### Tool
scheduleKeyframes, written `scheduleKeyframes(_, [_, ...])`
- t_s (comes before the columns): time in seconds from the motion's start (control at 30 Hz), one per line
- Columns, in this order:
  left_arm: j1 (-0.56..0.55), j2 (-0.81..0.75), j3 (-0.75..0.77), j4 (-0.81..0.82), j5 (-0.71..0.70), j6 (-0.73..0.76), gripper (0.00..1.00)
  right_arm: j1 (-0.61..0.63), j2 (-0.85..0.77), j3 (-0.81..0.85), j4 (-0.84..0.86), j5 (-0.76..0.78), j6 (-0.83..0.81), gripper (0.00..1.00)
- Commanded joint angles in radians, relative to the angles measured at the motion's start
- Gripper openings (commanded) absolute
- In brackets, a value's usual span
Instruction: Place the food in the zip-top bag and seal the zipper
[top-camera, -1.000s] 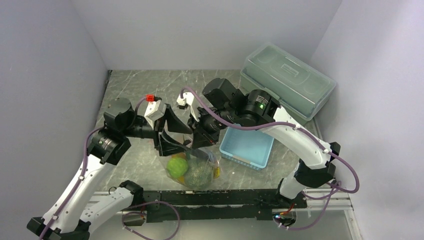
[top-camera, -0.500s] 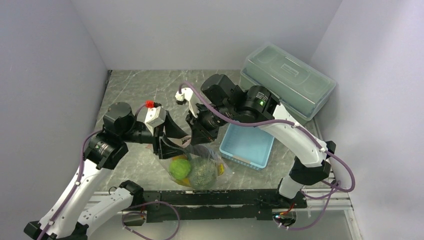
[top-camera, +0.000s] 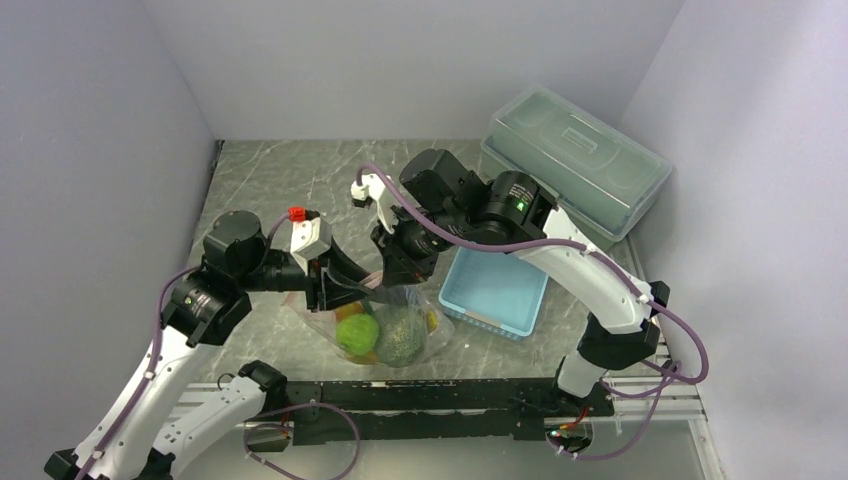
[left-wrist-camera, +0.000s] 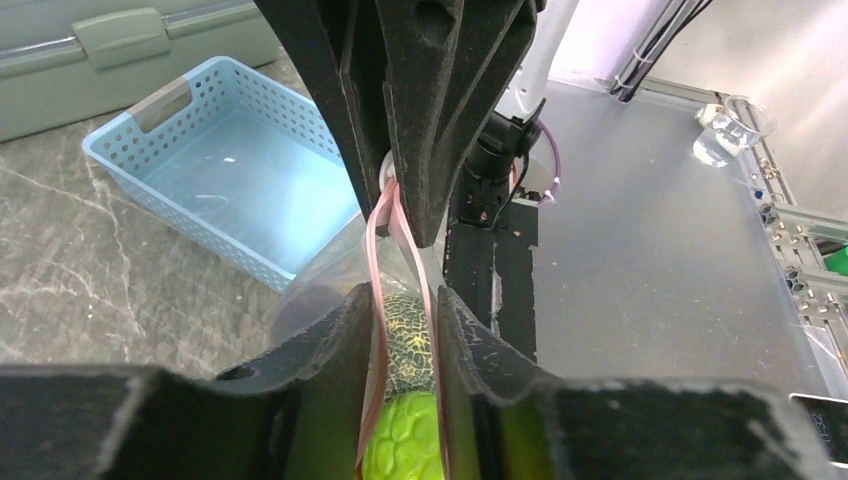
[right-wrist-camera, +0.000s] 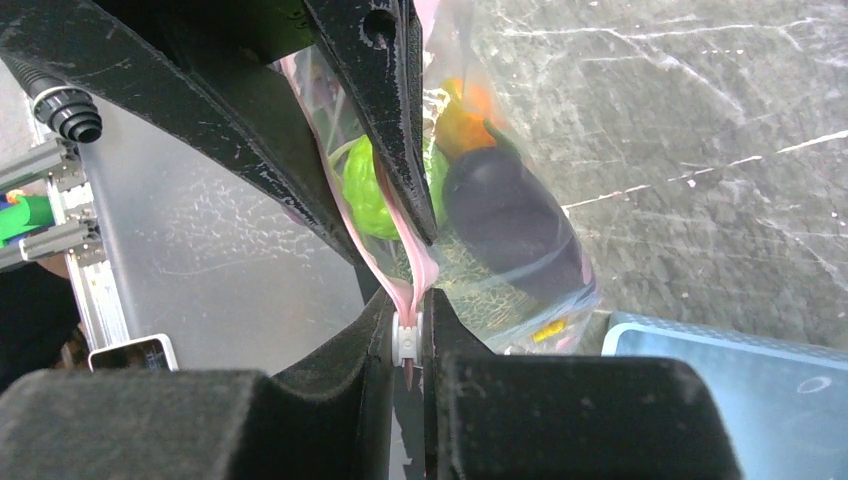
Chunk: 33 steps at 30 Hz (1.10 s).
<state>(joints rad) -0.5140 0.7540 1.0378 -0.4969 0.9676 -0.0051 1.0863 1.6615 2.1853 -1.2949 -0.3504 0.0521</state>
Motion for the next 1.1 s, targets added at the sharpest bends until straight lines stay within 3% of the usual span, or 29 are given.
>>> scheduleKeyframes(0.0, [-0.008, -0.009, 0.000, -0.045, -0.007, 0.045, 0.32, -0.005, -0.047, 0.053, 0.061, 0.039, 0.030, 0.00])
scheduleKeyframes(0.17, [-0.013, -0.013, -0.003, -0.054, -0.018, 0.055, 0.24, -0.017, -0.066, 0.037, 0.076, 0.060, 0.041, 0.00])
scheduleKeyframes(0.3, [-0.015, -0.019, -0.006, -0.055, -0.025, 0.060, 0.00, -0.019, -0.087, 0.014, 0.094, 0.064, 0.043, 0.00])
scheduleKeyframes(0.53, [-0.015, -0.003, 0.022, -0.070, -0.025, 0.064, 0.00, -0.021, -0.150, -0.098, 0.174, 0.039, 0.012, 0.01])
scheduleKeyframes(0.87, [-0.015, -0.018, 0.036, -0.053, 0.007, 0.024, 0.00, -0.021, -0.384, -0.474, 0.487, 0.000, -0.103, 0.38])
scheduleKeyframes(0.97, [-0.015, -0.020, 0.043, -0.050, 0.013, 0.019, 0.00, -0.020, -0.478, -0.606, 0.612, -0.007, -0.143, 0.54])
scheduleKeyframes(1.07, [-0.015, -0.018, 0.056, -0.051, 0.024, 0.012, 0.00, -0.020, -0.554, -0.709, 0.716, -0.029, -0.176, 0.58])
